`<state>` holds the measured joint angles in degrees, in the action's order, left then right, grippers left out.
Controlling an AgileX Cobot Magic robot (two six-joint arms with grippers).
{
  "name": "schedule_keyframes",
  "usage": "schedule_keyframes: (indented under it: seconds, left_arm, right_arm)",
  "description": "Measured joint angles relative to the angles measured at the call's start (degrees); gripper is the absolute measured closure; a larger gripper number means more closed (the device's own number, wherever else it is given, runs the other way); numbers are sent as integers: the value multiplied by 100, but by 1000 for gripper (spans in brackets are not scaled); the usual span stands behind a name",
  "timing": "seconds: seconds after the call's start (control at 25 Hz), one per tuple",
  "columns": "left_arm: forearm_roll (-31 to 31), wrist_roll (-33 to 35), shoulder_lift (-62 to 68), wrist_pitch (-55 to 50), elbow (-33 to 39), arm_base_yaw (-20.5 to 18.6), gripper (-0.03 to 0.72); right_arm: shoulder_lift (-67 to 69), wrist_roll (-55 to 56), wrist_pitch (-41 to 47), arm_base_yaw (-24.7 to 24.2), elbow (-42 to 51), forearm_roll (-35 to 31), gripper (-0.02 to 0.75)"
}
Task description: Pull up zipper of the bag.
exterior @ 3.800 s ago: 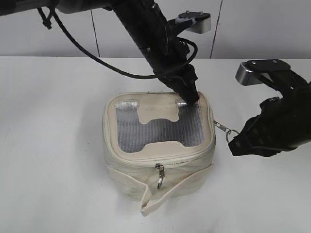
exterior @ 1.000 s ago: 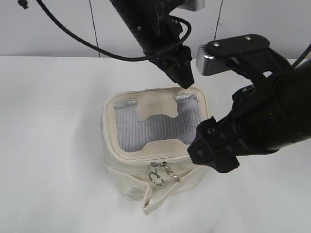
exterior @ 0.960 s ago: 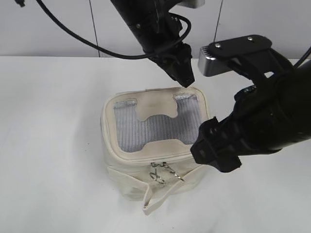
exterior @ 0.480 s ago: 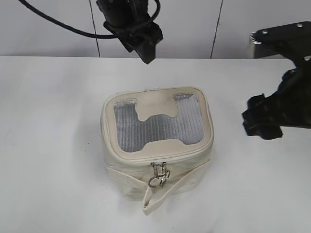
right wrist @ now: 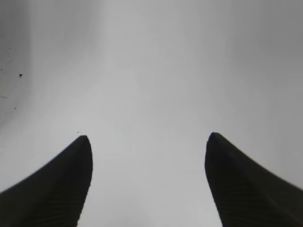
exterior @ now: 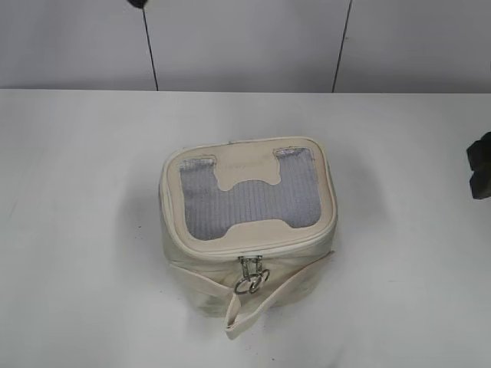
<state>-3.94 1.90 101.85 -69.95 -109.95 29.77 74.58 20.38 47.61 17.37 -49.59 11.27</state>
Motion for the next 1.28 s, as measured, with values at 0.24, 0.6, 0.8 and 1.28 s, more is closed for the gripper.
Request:
schedule_keyframes:
  seconds: [0.24,0.6,0.8,1.28]
  left_arm:
    - [-57,-98,-1338,-4,1485,-560,255]
    - [23,-310,-3848,208,4322,-798,259]
    - [47,-330,-5469,748,5567,-798,263]
    - [72,-309,-8936,1098,7785,-798,264]
  right_arm:
    - [-269,-122,157,-129,0,-238,162]
    - [-1640,-582,1050,-140,282,-574,163]
    - [-2921,-924,1383,-140,766,-827,163]
    - [-5887,-1796,1526,-140,1855,-1568,164]
